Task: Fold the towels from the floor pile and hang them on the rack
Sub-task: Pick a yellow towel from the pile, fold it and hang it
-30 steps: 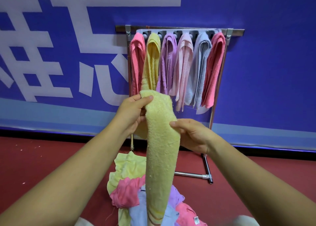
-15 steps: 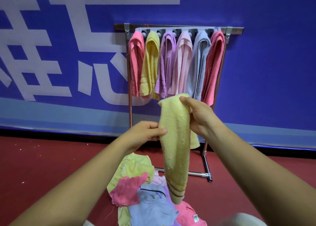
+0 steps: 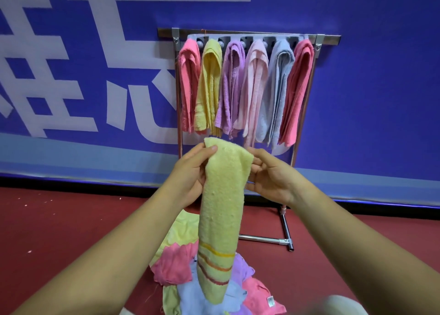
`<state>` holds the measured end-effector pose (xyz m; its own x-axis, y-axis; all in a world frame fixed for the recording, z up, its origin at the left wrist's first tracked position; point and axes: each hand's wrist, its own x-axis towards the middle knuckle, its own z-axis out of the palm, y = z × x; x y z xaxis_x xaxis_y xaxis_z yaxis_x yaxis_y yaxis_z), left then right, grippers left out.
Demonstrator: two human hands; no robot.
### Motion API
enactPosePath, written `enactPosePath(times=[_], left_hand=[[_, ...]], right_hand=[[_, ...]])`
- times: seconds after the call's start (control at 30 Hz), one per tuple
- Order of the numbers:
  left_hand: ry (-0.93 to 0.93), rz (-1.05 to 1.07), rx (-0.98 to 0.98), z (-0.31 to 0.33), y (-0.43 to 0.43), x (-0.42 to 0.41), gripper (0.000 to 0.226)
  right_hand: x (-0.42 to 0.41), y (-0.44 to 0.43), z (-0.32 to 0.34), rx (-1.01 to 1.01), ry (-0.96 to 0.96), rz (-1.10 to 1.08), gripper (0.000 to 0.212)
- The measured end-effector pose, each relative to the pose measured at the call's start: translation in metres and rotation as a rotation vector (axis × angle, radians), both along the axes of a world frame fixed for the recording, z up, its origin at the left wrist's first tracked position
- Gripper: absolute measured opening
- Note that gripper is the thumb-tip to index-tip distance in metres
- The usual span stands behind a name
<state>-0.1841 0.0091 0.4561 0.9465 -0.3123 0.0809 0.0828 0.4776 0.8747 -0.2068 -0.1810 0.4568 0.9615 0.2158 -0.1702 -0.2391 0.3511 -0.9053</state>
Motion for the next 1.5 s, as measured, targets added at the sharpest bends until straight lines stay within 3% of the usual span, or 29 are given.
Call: enactPosePath(times=[0.3, 0.47, 0.6, 0.77, 0.87, 0.97, 1.03, 1.17, 1.27, 1.33, 1.43, 1.5], left_hand=[[-0.032, 0.003, 0.129, -0.002, 0.022, 0.005, 0.035], [-0.001, -0.085, 0.209, -0.016, 0.027, 0.003, 0.031], [0.073, -0.039, 0.163, -0.022, 0.025, 0.006, 0.02], [0.051, -0.004, 0.135, -0.014, 0.016, 0.014, 0.013], [0.012, 0.013, 0.154, -0.002, 0.009, 0.018, 0.011], [-0.034, -0.005, 0.218, 0.013, 0.007, 0.023, 0.015], [-0.084, -0.042, 0.304, 0.028, 0.01, 0.026, 0.015], [-0.121, -0.126, 0.442, 0.064, 0.026, 0.04, 0.02], [-0.165, -0.162, 0.531, 0.09, 0.041, 0.058, 0.055], [-0.164, -0.159, 0.536, 0.106, 0.052, 0.071, 0.052], [-0.204, -0.118, 0.566, 0.127, 0.068, 0.092, 0.051], [-0.246, -0.094, 0.593, 0.14, 0.077, 0.105, 0.048]], right_hand=[[0.003, 0.012, -0.002, -0.043, -0.09, -0.077, 0.047], [0.006, 0.025, -0.002, 0.027, -0.072, -0.176, 0.023], [0.005, 0.027, -0.007, 0.022, -0.06, -0.21, 0.031], [0.0, 0.018, -0.012, -0.048, -0.093, -0.188, 0.017], [-0.003, 0.012, -0.006, -0.238, -0.143, -0.256, 0.014], [0.002, 0.004, 0.008, -0.597, -0.305, -0.532, 0.03], [0.016, 0.003, 0.02, -0.716, -0.39, -0.581, 0.032], [0.041, 0.024, 0.059, -0.512, -0.389, -0.269, 0.018], [0.061, 0.043, 0.082, -0.341, -0.347, -0.028, 0.027], [0.075, 0.053, 0.094, -0.306, -0.341, 0.062, 0.04], [0.094, 0.06, 0.113, -0.341, -0.34, 0.089, 0.029], [0.107, 0.062, 0.125, -0.367, -0.352, 0.115, 0.041]])
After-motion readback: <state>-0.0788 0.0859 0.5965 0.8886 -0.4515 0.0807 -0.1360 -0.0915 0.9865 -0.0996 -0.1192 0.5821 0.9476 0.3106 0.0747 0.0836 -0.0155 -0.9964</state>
